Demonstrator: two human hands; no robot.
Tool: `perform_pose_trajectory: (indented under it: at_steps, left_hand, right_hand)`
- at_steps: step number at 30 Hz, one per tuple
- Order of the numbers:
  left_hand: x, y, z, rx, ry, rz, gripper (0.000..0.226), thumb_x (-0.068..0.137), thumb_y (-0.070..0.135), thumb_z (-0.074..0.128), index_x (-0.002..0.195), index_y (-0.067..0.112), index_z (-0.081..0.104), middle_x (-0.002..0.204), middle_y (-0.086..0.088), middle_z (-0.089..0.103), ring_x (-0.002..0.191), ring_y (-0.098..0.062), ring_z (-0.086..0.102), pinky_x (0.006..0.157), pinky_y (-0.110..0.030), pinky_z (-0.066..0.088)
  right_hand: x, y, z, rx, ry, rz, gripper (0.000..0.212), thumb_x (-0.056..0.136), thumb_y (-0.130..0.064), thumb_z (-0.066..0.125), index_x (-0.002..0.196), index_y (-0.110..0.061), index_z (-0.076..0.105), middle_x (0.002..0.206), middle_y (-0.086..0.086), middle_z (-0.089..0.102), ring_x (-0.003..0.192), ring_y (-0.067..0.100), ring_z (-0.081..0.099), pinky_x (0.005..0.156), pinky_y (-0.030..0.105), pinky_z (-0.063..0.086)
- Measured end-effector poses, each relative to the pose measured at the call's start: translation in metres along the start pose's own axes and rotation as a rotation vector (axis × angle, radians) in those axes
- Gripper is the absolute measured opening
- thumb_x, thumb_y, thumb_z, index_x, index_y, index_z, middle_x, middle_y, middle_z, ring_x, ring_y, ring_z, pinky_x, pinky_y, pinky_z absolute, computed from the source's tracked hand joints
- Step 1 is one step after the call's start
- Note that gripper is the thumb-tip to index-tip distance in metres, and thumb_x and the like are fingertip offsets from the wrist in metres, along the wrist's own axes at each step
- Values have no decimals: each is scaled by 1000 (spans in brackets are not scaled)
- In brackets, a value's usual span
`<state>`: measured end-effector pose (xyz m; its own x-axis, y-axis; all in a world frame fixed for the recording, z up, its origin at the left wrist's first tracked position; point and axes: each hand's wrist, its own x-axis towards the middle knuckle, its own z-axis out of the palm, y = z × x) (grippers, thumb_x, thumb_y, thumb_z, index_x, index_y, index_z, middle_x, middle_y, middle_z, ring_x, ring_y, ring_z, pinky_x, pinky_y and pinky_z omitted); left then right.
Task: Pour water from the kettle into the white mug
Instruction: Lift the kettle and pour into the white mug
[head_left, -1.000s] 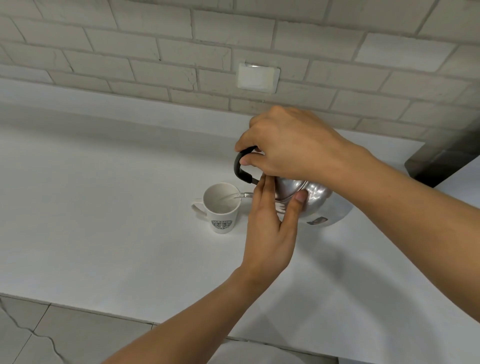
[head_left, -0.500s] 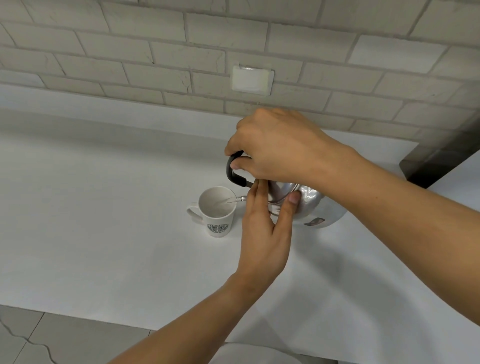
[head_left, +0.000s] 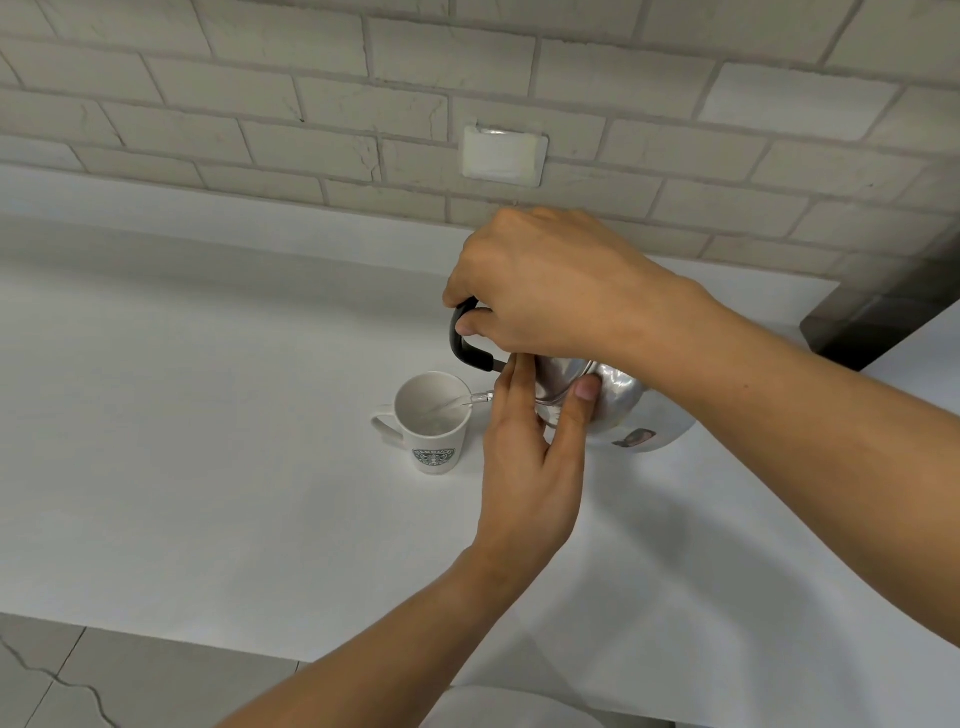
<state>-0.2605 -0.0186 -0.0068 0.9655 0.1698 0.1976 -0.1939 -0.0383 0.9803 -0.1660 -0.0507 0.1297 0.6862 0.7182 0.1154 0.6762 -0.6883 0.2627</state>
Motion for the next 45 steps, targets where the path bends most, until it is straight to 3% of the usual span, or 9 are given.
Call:
perform_pose_trajectory:
  at_steps: [8, 21, 28, 35, 39, 45]
  left_hand:
    - [0, 1, -2, -15, 21, -10, 44, 105, 50, 53, 147, 36, 53, 133, 18, 63, 128, -3, 58, 98, -9, 45]
    - [-2, 3, -4, -17, 40, -25, 47, 103, 53, 53, 146, 35, 54, 132, 21, 63, 128, 1, 58, 95, -5, 44]
    - [-2, 8, -4, -35, 49, -43, 38, 101, 55, 53, 138, 53, 48, 132, 27, 61, 126, 10, 56, 90, 1, 42]
    - [-2, 9, -6, -57, 49, -43, 37, 101, 55, 53, 137, 53, 48, 132, 25, 61, 126, 10, 56, 88, 2, 43]
    - [-2, 9, -7, -63, 50, -37, 39, 104, 50, 54, 143, 46, 50, 134, 21, 62, 127, 6, 57, 89, 1, 44]
    - [-2, 9, -9, -51, 63, -32, 30, 102, 53, 53, 132, 59, 49, 129, 25, 62, 125, 7, 58, 88, -1, 45]
  right_hand:
    - [3, -3, -1, -21, 5, -19, 20, 96, -33, 64, 112, -25, 75, 111, 4, 71, 98, 37, 69, 62, 35, 44]
    - [6, -9, -4, -55, -30, -32, 18, 96, -27, 64, 110, -23, 75, 107, 4, 72, 92, 34, 71, 61, 33, 45]
    - [7, -13, -10, -73, -51, -24, 17, 94, -21, 64, 107, -22, 75, 101, 5, 71, 85, 35, 70, 54, 29, 36]
    - [7, -16, -16, -69, -54, -25, 13, 95, -20, 63, 105, -20, 72, 92, 6, 63, 81, 34, 63, 50, 28, 27]
    - [9, -17, -15, -53, -52, -37, 17, 95, -23, 65, 110, -21, 72, 101, 6, 68, 86, 36, 67, 50, 28, 27]
    - [11, -19, -13, -45, -43, -27, 12, 94, -21, 66, 105, -20, 72, 83, 4, 52, 73, 32, 55, 47, 25, 22]
